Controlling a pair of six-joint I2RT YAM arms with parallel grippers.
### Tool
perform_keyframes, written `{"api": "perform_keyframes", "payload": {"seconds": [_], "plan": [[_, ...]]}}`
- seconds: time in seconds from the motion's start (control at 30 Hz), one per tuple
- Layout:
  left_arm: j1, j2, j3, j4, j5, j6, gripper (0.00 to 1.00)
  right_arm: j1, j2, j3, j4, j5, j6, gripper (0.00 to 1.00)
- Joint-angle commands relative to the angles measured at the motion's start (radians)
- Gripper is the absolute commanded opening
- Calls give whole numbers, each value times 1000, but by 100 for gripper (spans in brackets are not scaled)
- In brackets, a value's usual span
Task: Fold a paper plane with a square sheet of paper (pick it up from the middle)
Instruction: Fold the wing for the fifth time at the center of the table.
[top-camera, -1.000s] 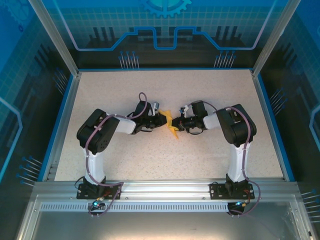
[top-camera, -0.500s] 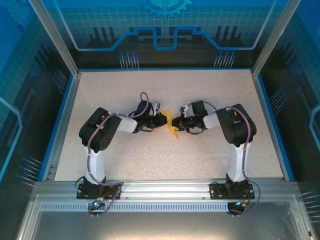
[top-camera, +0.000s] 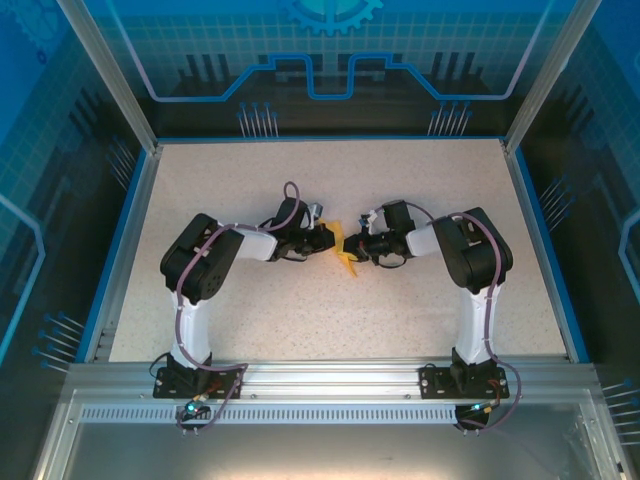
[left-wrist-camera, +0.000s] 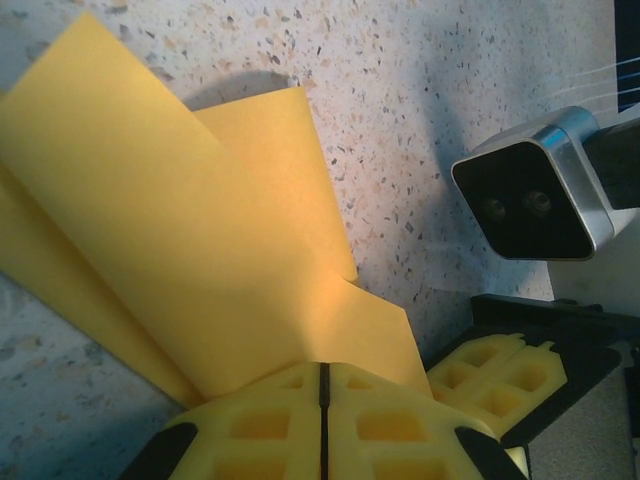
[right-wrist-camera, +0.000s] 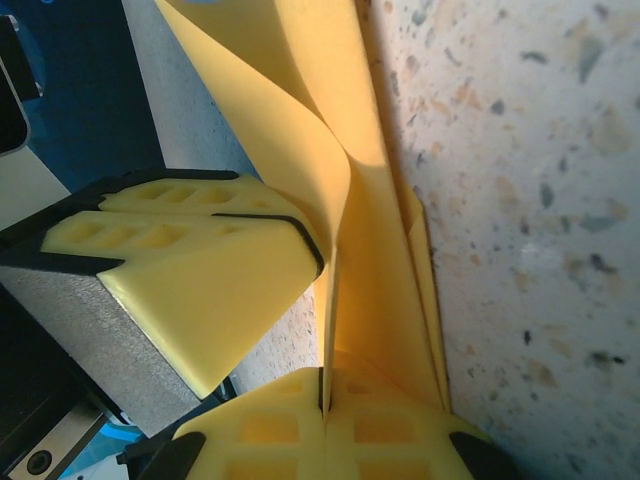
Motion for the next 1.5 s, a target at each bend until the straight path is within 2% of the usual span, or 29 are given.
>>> {"api": "perform_keyframes", "payload": {"seconds": [0.0, 0.17, 0.4, 0.6, 1.0, 1.27, 1.47], "plan": [[-5, 38, 28, -88, -46, 43, 9, -27, 74, -13, -157, 103, -10, 1], [-6, 46, 41, -149, -54, 61, 8, -28, 37, 13, -206, 87, -58, 13], [-6, 55, 46, -172, -57, 62, 8, -21, -48, 40, -322, 74, -168, 22], [-7, 57, 48, -177, -57, 62, 8, 6, -87, 72, -425, 90, -244, 22], [-7, 57, 45, -173, -55, 58, 8, 22, -80, 77, -477, 121, -271, 8], [-8, 57, 46, -171, -53, 54, 8, 33, -167, 96, -506, 128, -311, 20], [-8, 52, 48, -165, -49, 50, 8, 62, -223, 106, -583, 244, -348, 26]]}}
